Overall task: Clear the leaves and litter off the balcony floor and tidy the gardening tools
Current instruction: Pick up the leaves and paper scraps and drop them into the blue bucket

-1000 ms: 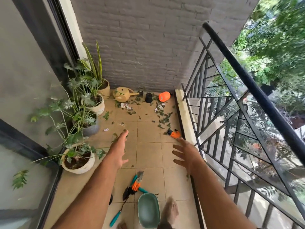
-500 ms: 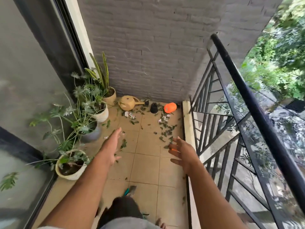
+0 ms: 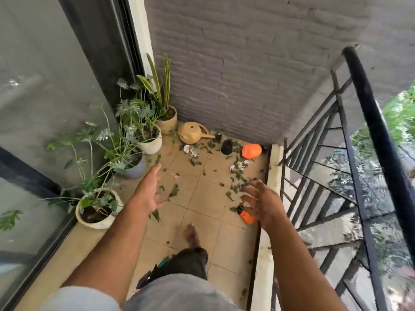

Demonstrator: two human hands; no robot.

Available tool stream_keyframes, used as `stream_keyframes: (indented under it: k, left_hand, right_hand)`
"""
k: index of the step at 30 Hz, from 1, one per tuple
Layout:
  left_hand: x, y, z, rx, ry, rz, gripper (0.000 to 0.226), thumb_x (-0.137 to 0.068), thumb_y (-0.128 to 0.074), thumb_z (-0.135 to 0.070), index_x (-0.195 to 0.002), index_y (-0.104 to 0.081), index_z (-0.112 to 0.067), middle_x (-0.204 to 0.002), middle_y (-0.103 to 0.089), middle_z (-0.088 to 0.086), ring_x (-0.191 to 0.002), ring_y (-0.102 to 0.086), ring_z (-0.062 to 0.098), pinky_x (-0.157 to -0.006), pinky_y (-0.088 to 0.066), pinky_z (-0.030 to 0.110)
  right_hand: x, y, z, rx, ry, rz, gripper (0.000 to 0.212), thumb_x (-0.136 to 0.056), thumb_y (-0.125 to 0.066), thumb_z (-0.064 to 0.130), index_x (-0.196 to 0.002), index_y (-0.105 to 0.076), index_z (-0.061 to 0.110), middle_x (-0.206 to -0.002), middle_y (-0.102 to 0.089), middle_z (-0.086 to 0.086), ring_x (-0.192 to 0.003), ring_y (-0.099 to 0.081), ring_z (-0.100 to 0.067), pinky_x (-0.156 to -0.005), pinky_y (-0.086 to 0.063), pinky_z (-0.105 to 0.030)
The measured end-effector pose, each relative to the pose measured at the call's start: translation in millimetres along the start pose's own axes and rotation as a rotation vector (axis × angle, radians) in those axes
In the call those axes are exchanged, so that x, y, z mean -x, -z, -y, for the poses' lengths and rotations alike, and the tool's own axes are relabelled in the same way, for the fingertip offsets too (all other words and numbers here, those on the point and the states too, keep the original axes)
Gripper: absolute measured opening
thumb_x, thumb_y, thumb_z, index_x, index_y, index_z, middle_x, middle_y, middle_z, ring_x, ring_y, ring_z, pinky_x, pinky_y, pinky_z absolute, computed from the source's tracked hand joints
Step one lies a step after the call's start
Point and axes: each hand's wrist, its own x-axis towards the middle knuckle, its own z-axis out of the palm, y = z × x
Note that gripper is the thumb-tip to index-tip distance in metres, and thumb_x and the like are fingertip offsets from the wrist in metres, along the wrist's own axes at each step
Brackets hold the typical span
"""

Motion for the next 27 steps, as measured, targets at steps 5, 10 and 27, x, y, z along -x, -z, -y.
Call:
stream_keyframes:
  k: [5, 10, 27]
  left_hand:
    - [-57, -34, -47, 0.092, 0.029, -0.037, 0.069, -0.095, -0.056, -0.077, -0.148, -0.060, -0.033, -0.165, -0.042, 0.003, -0.140, -0.044, 0.031, -0.101, -0.046, 0.051]
    - [-101, -41, -87, 0.158, 0.037, -0.074, 0.068, -0.098, -0.054, -0.074, -0.148, -0.059, -0.029, -0.159, -0.049, 0.004, -0.131, -0.049, 0.030, -0.097, -0.046, 0.047]
    - [-117, -57, -20, 0.564, 0.179, -0.496, 0.060, -0.092, -0.063, -0.073, -0.131, -0.071, -0.028, -0.142, -0.057, 0.004, -0.130, -0.051, 0.026, -0.109, -0.046, 0.053]
  right_hand:
    - [-92, -23, 53, 0.114, 0.007, -0.001, 0.030, -0.106, -0.055, 0.041, -0.122, -0.072, 0.023, -0.115, -0.079, -0.002, -0.113, -0.073, -0.027, -0.101, -0.055, -0.052]
    - [-163, -63, 109, 0.199, -0.039, 0.031, 0.023, -0.103, -0.057, 0.032, -0.116, -0.075, 0.026, -0.113, -0.080, -0.002, -0.107, -0.074, -0.027, -0.100, -0.055, -0.051]
    - [-327, -128, 131, 0.535, -0.212, 0.388, 0.026, -0.110, -0.049, 0.024, -0.123, -0.069, 0.014, -0.119, -0.075, -0.010, -0.111, -0.069, -0.031, -0.094, -0.052, -0.049]
